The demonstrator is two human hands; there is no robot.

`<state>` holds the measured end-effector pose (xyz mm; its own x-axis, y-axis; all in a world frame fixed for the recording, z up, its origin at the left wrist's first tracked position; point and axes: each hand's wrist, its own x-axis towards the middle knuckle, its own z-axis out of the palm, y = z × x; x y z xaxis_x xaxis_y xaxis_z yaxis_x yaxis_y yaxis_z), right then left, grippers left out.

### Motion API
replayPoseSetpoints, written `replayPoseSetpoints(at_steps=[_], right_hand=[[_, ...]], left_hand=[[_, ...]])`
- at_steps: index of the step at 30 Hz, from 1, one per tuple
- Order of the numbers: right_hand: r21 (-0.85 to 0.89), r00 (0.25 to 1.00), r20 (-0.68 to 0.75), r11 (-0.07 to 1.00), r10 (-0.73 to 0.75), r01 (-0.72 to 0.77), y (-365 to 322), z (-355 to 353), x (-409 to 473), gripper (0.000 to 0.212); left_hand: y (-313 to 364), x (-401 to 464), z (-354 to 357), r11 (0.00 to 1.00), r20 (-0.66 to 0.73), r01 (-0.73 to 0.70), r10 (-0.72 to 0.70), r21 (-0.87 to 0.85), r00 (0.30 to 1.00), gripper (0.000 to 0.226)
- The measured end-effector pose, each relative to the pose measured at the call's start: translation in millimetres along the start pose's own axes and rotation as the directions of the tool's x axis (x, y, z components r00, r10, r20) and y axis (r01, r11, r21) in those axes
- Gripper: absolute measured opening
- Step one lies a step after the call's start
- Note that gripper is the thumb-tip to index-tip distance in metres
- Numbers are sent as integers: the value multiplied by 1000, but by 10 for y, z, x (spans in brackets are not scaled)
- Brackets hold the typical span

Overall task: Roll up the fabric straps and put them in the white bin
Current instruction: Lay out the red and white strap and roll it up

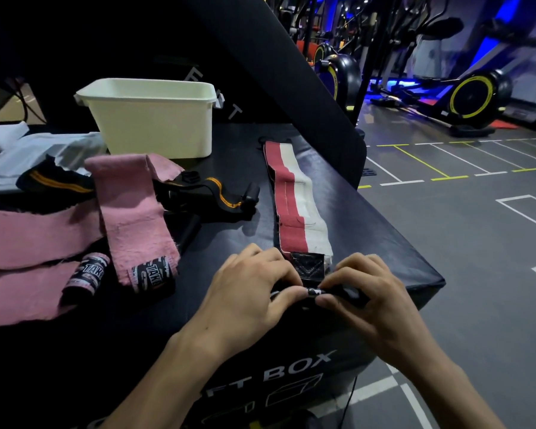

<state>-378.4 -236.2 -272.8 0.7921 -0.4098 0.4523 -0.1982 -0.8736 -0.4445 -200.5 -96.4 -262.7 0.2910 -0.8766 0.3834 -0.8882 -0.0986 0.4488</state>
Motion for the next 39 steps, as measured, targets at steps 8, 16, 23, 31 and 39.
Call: replayPoseSetpoints(at_steps=[8,16,23,31,39], right_hand=[[14,998,-12,998,61,-61,22,7,84,28],[1,989,82,992,125,-126,35,-10,233,31],[112,948,199,955,247,-273,11,-71,376,32],[156,900,152,890,408,-429,-76,-64,451,37],[88,972,-116,977,203,-194,-170,67,320,12]], left_hand=[[84,1,59,996,-15,92,-92,14,996,27],[115,10,70,992,-117,100,-109,-75,987,17],[61,17,56,994,-147,10,7,113,989,24],[-7,91,63,994,-129,6,8,109,992,23],[-36,113,66,999,-90,37,-34,31,995,25]])
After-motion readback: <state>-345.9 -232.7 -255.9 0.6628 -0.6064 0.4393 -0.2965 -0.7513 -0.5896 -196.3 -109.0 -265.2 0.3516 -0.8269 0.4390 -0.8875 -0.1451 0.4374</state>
